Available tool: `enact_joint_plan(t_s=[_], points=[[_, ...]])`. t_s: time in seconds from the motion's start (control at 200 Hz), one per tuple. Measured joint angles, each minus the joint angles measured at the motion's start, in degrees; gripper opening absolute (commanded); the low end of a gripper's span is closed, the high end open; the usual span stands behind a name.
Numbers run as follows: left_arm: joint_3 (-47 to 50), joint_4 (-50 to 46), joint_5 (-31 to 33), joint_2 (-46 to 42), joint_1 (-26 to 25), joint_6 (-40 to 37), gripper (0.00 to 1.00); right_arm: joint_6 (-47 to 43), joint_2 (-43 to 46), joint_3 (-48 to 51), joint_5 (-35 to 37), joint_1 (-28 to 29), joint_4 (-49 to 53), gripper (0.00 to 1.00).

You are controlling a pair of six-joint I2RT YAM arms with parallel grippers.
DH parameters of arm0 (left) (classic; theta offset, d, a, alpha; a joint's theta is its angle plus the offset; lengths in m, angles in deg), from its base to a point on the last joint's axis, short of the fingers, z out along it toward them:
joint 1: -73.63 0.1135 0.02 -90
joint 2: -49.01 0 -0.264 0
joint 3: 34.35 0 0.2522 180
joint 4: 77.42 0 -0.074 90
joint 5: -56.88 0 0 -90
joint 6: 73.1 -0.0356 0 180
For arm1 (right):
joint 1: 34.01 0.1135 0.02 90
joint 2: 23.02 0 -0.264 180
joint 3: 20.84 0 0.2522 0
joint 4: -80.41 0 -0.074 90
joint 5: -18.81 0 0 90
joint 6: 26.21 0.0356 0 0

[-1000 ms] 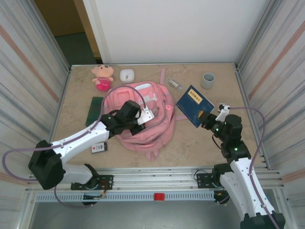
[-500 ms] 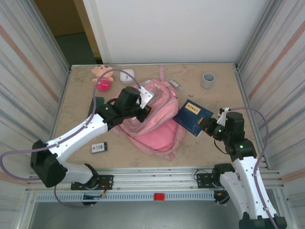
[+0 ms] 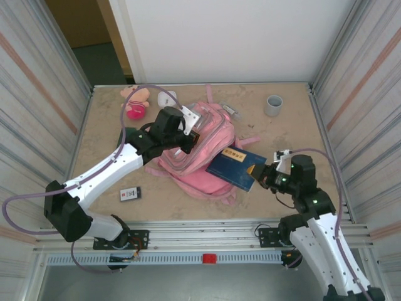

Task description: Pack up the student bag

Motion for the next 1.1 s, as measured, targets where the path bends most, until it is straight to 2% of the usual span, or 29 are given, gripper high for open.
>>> enact_joint_plan(t_s=[0.135,0.261,0.426,0.526,0.616,0.822,0.952,1.102], points=[[0.00,0.15,-2.16,0.00,1.38,0.81,0.00,6.45,-5.09,4.92,7.61,9.73,-11.47,0.00],[0.00,0.83,-4.31,0.00,2.69,2.01,0.00,10.54,-12.26,8.33,16.39,18.01,-26.97,0.00],[0.00,1.16,-5.44,0.00,2.99,2.62,0.00,13.03,-24.44,8.70,26.64,23.98,-43.63,0.00],[0.00,1.16,-5.64,0.00,2.99,2.86,0.00,13.90,-30.84,7.50,32.74,27.32,-48.76,0.00],[0.00,1.20,-5.86,0.00,3.02,3.08,0.00,14.67,-36.83,4.98,37.46,29.33,-51.21,0.00],[0.00,1.38,-6.82,0.00,3.37,3.65,0.00,17.31,-49.27,-0.44,47.01,30.80,-56.81,0.10],[0.00,1.38,-6.93,0.00,3.37,3.69,0.00,18.21,-56.37,-3.87,49.88,30.77,-59.23,0.12],[0.00,1.38,-7.10,0.00,3.37,3.69,0.00,19.15,-64.63,-8.04,50.07,30.71,-63.21,0.16]])
